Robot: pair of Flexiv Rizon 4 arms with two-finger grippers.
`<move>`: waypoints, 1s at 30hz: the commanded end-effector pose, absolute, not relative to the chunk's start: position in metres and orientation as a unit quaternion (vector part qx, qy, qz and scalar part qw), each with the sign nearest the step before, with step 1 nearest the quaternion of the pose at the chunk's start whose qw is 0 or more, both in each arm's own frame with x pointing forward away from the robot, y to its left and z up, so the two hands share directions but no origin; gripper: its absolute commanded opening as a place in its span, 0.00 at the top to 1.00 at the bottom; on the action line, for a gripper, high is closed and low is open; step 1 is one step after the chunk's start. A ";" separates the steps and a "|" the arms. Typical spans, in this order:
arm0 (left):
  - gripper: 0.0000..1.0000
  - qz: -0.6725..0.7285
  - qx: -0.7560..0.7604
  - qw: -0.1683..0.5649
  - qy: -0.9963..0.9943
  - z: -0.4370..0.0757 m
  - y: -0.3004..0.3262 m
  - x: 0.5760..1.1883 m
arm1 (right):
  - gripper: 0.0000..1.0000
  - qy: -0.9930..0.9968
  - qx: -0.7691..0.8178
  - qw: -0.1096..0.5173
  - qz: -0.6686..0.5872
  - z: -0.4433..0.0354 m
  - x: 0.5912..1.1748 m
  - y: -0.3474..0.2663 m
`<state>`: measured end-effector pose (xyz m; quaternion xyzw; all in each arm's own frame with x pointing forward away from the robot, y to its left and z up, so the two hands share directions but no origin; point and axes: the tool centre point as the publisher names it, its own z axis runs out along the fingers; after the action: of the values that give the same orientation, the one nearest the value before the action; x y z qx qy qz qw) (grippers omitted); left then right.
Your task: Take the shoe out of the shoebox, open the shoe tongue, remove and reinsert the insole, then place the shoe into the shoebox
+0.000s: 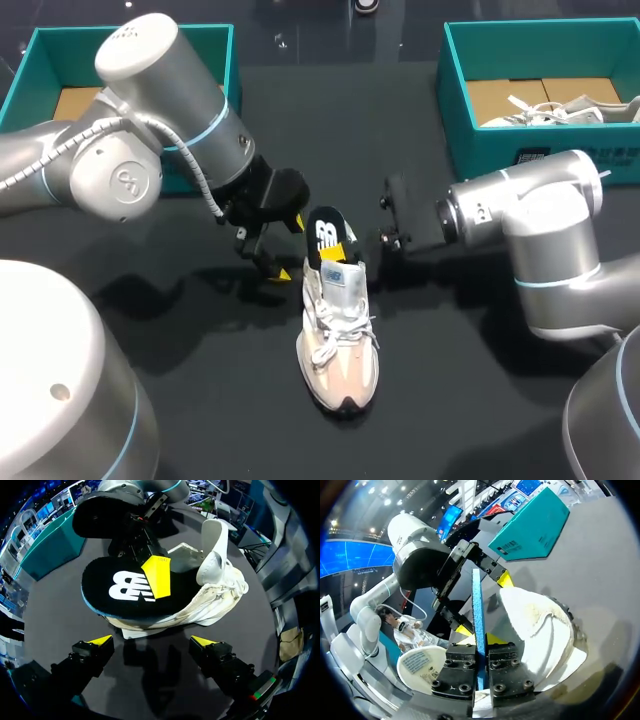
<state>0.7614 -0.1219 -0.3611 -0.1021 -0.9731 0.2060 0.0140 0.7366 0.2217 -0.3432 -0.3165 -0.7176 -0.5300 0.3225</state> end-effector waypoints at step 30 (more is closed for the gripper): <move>0.00 0.205 -0.103 0.014 -0.973 -0.362 -0.122 0.761 | 1.00 -0.737 -0.321 0.287 -0.521 -0.337 0.752 0.220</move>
<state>0.7614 -0.1219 -0.3611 -0.1021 -0.9731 0.2060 0.0140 0.7538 0.2154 -0.3256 -0.3201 -0.7379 -0.5230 0.2821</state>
